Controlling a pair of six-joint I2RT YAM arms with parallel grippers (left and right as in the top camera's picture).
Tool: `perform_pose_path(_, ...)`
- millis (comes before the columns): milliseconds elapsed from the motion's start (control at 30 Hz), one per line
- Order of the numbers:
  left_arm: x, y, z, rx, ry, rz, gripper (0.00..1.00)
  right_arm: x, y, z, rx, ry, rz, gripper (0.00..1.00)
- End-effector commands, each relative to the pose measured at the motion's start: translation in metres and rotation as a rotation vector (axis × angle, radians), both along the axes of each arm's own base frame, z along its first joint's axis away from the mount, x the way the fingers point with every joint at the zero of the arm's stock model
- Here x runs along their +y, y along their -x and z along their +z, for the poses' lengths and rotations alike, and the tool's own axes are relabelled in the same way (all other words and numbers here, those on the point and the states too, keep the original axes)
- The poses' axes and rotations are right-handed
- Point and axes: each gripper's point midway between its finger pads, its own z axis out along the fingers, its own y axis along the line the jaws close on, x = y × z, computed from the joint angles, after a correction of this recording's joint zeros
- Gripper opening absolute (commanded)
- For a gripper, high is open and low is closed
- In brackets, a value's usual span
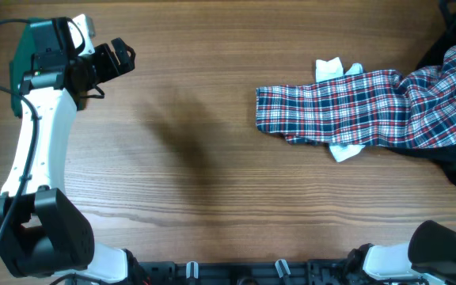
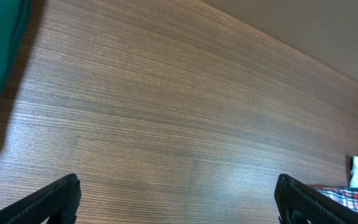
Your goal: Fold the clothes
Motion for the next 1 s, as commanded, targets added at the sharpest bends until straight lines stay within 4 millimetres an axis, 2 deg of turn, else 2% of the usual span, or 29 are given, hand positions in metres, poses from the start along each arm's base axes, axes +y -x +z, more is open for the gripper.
perform_pose_path(0, -0.0003, 0.0021, 0.0086, -0.020, 0.014, 0.002, 1.00, -0.0153, -0.0061, -0.0127, 0.041, 0.051, -0.046, 1.00)
perform_pose_path(867, -0.0003, 0.0021, 0.0086, -0.020, 0.014, 0.002, 1.00, -0.0152, -0.0061, -0.0127, 0.041, 0.051, -0.045, 1.00)
perform_pose_path(967, -0.0011, 0.0036, 0.0156, -0.035, 0.012, 0.001, 1.00, -0.0152, -0.0061, -0.0127, 0.041, 0.051, -0.046, 0.99)
